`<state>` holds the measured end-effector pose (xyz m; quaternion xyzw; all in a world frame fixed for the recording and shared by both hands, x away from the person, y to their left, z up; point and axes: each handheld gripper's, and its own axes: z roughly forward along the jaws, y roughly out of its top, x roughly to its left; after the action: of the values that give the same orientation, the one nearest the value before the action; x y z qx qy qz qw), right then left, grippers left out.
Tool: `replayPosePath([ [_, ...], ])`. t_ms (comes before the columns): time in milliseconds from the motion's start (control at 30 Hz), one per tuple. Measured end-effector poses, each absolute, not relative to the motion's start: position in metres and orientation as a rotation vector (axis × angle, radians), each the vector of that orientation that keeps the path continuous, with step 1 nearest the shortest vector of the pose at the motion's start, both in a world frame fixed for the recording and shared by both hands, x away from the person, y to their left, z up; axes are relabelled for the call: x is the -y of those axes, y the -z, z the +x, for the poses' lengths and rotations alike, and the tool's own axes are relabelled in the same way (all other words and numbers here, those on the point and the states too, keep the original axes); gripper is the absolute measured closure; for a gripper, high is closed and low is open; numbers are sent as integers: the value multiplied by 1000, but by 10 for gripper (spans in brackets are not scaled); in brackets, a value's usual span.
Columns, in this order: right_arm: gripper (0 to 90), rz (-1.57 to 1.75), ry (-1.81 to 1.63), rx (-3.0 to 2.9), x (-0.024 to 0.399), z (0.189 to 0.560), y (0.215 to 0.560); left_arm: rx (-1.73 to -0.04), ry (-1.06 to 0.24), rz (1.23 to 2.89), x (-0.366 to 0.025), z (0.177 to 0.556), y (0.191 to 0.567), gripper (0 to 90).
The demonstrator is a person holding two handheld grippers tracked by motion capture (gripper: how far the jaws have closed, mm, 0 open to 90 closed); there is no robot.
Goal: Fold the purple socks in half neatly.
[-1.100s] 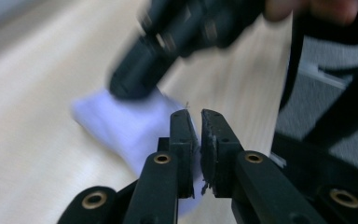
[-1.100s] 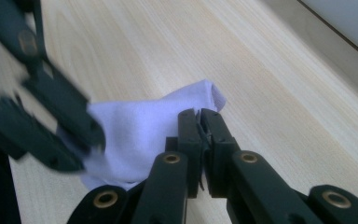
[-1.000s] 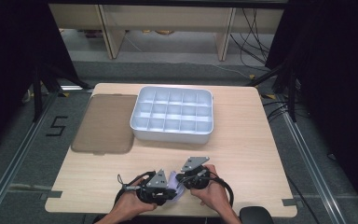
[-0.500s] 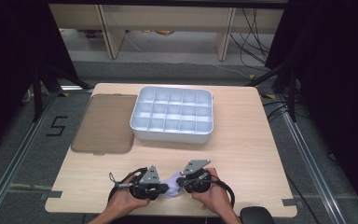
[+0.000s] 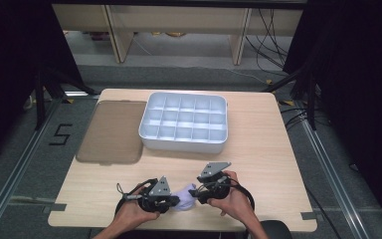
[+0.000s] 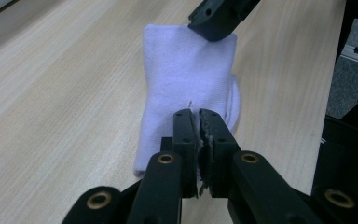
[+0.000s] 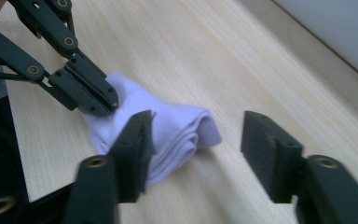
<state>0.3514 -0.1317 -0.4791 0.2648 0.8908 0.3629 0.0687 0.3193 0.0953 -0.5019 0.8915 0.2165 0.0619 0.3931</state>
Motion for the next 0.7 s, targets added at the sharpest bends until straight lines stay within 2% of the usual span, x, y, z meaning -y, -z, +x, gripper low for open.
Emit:
replayPosePath([
  [267,404,815,-1022,-2804,121,363,491,-538,-157,2266,-95,320,502,846],
  [433,425,863,-1041,-2858,121,369,495,-542,-152,2265,-96,320,502,846],
  [567,489,874,-1045,-2879,121,368,495,-539,-151,2269,-96,320,502,845],
  [600,537,888,-1059,-2884,122,368,496,-541,-151,2265,-96,320,502,843],
  [700,591,942,-1120,-2896,126,369,499,-533,-152,2280,-98,320,502,832],
])
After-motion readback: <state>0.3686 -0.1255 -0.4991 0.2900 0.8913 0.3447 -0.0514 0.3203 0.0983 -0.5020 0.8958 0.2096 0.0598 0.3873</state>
